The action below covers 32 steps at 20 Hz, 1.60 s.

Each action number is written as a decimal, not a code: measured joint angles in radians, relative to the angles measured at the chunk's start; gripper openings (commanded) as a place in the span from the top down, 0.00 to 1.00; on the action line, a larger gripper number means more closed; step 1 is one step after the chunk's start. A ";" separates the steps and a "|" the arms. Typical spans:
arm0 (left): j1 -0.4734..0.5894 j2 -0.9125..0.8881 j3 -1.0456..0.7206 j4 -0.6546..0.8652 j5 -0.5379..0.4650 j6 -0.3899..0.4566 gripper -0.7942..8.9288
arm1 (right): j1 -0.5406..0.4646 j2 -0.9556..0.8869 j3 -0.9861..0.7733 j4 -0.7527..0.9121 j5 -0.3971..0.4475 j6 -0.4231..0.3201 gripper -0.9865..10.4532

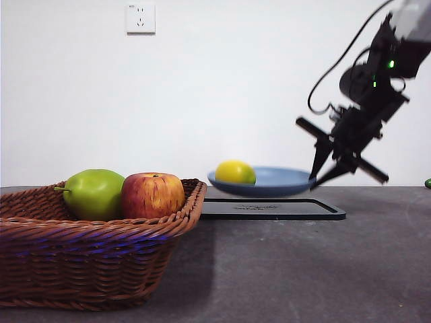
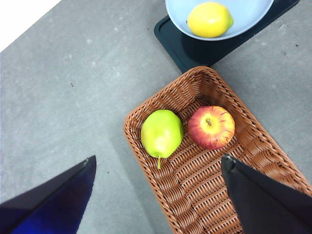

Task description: Take the lemon from the basket,put the lemon in the plate,hand out the plate

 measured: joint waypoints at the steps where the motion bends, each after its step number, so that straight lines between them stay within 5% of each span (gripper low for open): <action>1: 0.000 0.000 0.000 0.000 0.000 -0.003 0.46 | -0.003 0.022 0.000 -0.001 0.000 0.012 0.91; 6: 0.000 0.000 0.000 0.008 -0.016 -0.006 0.46 | -0.006 0.033 0.001 0.009 0.054 0.002 0.88; 11: 0.000 0.000 0.000 0.013 -0.055 -0.006 0.46 | -0.007 0.032 0.001 0.019 0.054 -0.011 0.64; 21: 0.000 0.000 0.000 0.106 -0.055 0.032 0.47 | -0.021 -0.288 0.011 -0.075 0.060 -0.130 0.64; 23: 0.000 0.000 0.000 0.143 -0.055 0.064 0.58 | -0.020 -0.406 0.013 -0.149 0.060 -0.202 0.67; 26: 0.000 0.000 0.000 0.199 -0.055 0.147 0.90 | -0.005 -0.560 0.014 -0.265 0.063 -0.302 0.83; 28: 0.007 0.000 0.000 0.229 -0.053 0.211 0.91 | -0.003 -0.652 0.013 -0.352 0.063 -0.361 0.91; 32: 0.077 0.000 0.000 0.235 0.019 0.291 0.91 | 0.008 -0.772 0.004 -0.426 0.131 -0.432 0.91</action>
